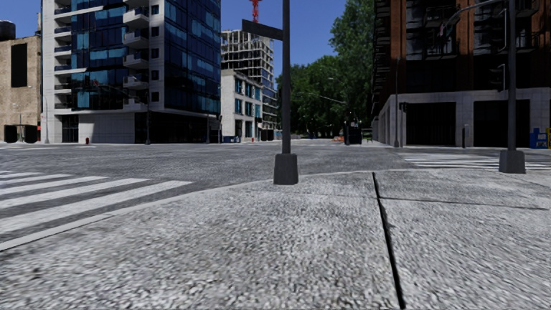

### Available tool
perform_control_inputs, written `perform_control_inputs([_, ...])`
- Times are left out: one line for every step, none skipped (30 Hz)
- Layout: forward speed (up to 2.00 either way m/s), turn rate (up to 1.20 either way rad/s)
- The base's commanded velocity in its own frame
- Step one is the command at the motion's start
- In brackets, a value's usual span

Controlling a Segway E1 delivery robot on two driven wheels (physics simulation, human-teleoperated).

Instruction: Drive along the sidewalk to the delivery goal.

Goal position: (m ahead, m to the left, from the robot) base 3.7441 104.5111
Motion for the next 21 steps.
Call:
perform_control_inputs([1.30,0.59])
perform_control_inputs([1.43,0.59])
perform_control_inputs([1.61,0.59])
perform_control_inputs([1.61,0.59])
perform_control_inputs([2.00,0.59])
perform_control_inputs([2.00,0.59])
perform_control_inputs([2.00,0.59])
perform_control_inputs([2.00,0.59])
perform_control_inputs([2.00,0.59])
perform_control_inputs([2.00,0.59])
perform_control_inputs([2.00,0.59])
perform_control_inputs([2.00,0.59])
perform_control_inputs([2.00,0.59])
perform_control_inputs([2.00,0.59])
perform_control_inputs([2.00,0.59])
perform_control_inputs([2.00,0.59])
perform_control_inputs([2.00,0.59])
perform_control_inputs([2.00,0.59])
perform_control_inputs([2.00,0.59])
perform_control_inputs([2.00,0.60])
perform_control_inputs([2.00,0.60])
